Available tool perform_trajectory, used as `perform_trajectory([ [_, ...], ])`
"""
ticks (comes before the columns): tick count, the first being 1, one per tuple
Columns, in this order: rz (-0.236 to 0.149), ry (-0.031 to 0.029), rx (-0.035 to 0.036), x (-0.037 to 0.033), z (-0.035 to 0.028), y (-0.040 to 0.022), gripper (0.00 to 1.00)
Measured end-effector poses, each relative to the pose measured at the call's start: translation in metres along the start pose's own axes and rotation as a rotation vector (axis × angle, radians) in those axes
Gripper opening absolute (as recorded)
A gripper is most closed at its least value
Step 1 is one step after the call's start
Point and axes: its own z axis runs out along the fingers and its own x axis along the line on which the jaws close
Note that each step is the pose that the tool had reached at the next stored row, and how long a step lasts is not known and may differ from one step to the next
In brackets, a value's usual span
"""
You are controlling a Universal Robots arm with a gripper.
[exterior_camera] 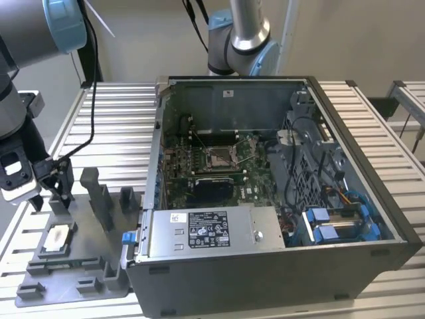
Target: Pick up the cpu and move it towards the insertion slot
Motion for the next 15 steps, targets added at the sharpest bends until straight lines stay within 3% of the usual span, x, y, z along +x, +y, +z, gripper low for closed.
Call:
perform_trajectory([
  [15, 0.0, 0.0001, 0.0001, 0.0017, 0.0124, -0.0221, 1.0],
])
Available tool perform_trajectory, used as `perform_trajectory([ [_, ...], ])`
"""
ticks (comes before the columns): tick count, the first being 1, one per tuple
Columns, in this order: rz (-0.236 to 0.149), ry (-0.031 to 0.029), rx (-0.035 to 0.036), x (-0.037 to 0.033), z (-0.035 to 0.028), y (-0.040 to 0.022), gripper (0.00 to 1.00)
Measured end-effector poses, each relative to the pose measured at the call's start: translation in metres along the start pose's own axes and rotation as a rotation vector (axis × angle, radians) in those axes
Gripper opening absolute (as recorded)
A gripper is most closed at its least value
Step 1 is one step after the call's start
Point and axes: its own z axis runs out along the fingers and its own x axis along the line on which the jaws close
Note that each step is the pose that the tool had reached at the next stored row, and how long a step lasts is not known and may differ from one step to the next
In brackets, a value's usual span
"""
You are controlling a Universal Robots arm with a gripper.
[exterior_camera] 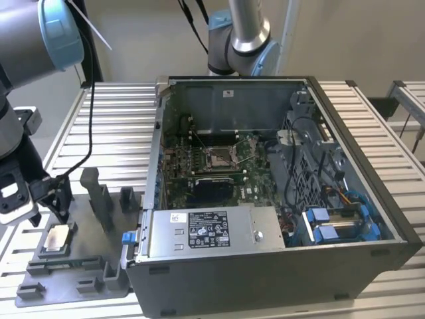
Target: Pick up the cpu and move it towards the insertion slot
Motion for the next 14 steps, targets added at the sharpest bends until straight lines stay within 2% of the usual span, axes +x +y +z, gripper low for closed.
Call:
perform_trajectory([
  [3, 0.0, 0.0, 0.0001, 0.0001, 0.0021, -0.0031, 1.0],
  [14, 0.0, 0.0, 0.0, 0.0003, 0.0122, -0.0078, 1.0],
])
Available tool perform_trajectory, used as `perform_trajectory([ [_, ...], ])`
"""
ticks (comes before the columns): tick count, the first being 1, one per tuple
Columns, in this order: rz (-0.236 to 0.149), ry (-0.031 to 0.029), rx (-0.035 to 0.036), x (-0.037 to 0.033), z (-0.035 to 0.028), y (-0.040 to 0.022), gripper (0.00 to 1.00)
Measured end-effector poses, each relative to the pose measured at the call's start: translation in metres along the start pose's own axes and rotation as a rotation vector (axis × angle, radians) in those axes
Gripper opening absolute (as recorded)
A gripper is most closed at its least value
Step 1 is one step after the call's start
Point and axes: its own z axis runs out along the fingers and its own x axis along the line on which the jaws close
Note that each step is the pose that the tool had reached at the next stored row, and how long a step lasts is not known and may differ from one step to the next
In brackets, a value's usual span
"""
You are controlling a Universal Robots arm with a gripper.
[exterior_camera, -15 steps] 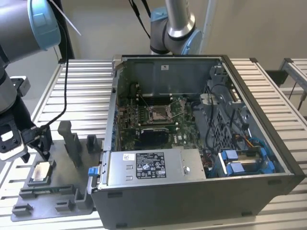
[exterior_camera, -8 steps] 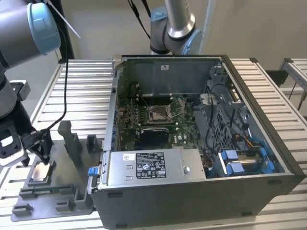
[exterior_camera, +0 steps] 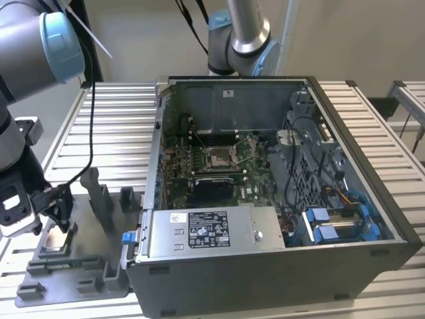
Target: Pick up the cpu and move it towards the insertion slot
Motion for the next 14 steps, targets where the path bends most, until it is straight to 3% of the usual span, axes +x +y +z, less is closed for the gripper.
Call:
perform_trajectory([
  [14, 0.0, -0.0001, -0.0001, 0.0017, 0.0174, -0.0021, 1.0],
])
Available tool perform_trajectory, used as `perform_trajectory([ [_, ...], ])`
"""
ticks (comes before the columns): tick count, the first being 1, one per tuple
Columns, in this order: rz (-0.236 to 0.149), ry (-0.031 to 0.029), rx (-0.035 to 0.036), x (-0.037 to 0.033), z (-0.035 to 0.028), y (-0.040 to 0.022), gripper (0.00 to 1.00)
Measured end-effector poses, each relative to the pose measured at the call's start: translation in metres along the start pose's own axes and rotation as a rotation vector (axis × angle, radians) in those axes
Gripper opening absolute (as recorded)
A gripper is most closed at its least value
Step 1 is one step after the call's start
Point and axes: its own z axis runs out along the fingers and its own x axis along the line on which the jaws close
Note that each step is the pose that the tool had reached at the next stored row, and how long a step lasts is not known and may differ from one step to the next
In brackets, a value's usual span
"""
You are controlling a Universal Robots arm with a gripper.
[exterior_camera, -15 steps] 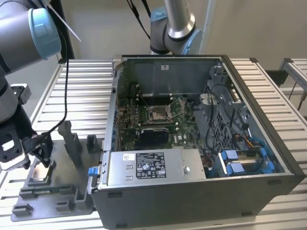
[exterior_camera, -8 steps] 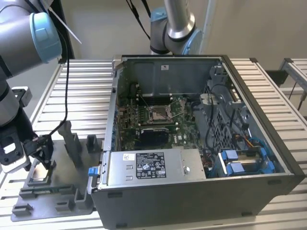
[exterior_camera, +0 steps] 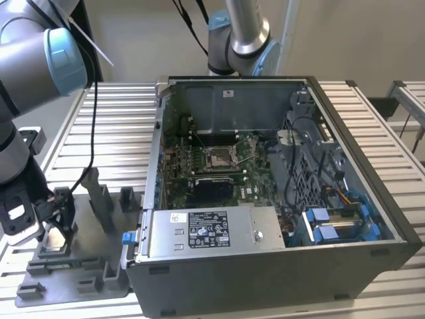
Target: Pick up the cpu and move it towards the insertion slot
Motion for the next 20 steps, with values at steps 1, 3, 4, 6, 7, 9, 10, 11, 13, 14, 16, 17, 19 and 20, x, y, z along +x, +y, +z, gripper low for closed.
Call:
perform_trajectory([
  [1, 0.0, 0.0, 0.0, 0.0, 0.0011, -0.0001, 1.0],
  [3, 0.0, 0.0002, 0.0001, 0.0, 0.0024, -0.0002, 1.0],
  [4, 0.0, 0.0001, 0.0001, -0.0001, 0.003, -0.0002, 1.0],
  [6, 0.0, 0.0001, 0.0001, -0.0001, 0.0044, -0.0002, 1.0],
  [7, 0.0, 0.0001, 0.0001, 0.0, 0.0049, -0.0003, 1.0],
  [9, 0.0, 0.0003, 0.0002, 0.0, 0.0054, -0.0003, 1.0],
  [10, 0.0, 0.0003, 0.0001, 0.0, 0.0056, -0.0003, 1.0],
  [11, 0.0, 0.0001, 0.0, 0.0, 0.0059, -0.0004, 1.0],
  [13, 0.0, 0.0, -0.0001, -0.0001, 0.0063, -0.0006, 1.0],
  [14, 0.0, 0.0002, 0.0001, 0.0, 0.0063, -0.0007, 1.0],
  [16, 0.0, 0.0001, 0.0, 0.0, 0.0069, -0.0007, 1.0],
  [17, 0.0, 0.0001, 0.0, 0.0, 0.0069, -0.0007, 1.0],
  [19, 0.0, 0.0002, 0.0001, -0.0001, 0.0069, -0.0007, 1.0],
  [20, 0.0, 0.0001, 0.0001, 0.0, 0.0069, -0.0007, 1.0],
])
